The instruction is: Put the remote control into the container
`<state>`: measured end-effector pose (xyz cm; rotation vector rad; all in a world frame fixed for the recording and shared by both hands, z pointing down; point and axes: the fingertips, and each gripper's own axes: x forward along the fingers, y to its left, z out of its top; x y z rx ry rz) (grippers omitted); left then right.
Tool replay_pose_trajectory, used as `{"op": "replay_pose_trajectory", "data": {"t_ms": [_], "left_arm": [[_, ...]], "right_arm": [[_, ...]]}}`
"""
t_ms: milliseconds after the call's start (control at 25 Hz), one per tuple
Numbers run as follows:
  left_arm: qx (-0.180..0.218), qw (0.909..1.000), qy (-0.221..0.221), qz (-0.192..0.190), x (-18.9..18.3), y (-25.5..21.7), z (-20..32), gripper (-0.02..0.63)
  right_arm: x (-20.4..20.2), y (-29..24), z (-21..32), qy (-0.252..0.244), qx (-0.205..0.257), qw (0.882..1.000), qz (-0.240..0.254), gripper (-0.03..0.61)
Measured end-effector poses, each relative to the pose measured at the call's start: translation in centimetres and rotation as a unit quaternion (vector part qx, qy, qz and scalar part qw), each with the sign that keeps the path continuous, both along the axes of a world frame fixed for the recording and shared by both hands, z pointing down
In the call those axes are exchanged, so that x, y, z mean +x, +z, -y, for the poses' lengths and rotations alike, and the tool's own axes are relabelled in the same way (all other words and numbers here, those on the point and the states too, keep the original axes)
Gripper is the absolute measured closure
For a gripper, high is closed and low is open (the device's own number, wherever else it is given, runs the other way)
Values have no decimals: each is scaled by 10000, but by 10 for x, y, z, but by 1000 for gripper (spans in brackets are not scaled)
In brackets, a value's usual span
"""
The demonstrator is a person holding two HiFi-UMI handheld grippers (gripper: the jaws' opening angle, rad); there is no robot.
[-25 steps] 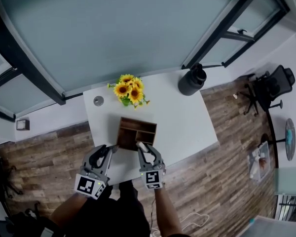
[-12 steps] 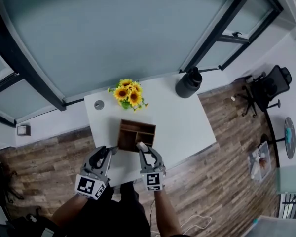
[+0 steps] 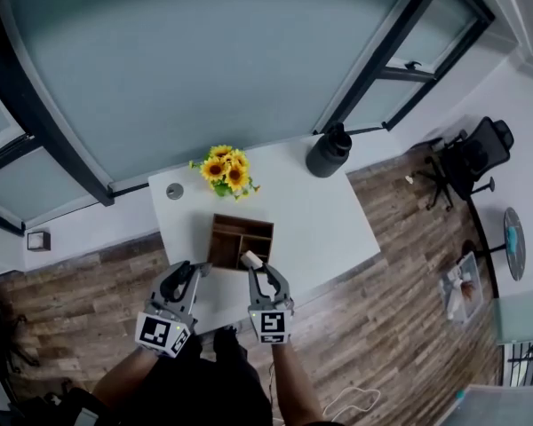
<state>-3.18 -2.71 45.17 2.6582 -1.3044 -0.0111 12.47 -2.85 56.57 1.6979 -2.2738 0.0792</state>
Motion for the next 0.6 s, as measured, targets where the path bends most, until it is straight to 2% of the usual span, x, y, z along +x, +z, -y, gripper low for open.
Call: {"op": "replay_pose_trajectory", "data": {"t_ms": [280, 600], "left_arm": [[124, 9999, 26, -61, -2, -13, -5, 528], [61, 10000, -31, -25, -3, -23, -13, 528]], "right_arm": [[1, -24, -12, 584, 18, 9976, 363, 567], [-4, -71, -31, 1090, 129, 9889, 1000, 574]]}}
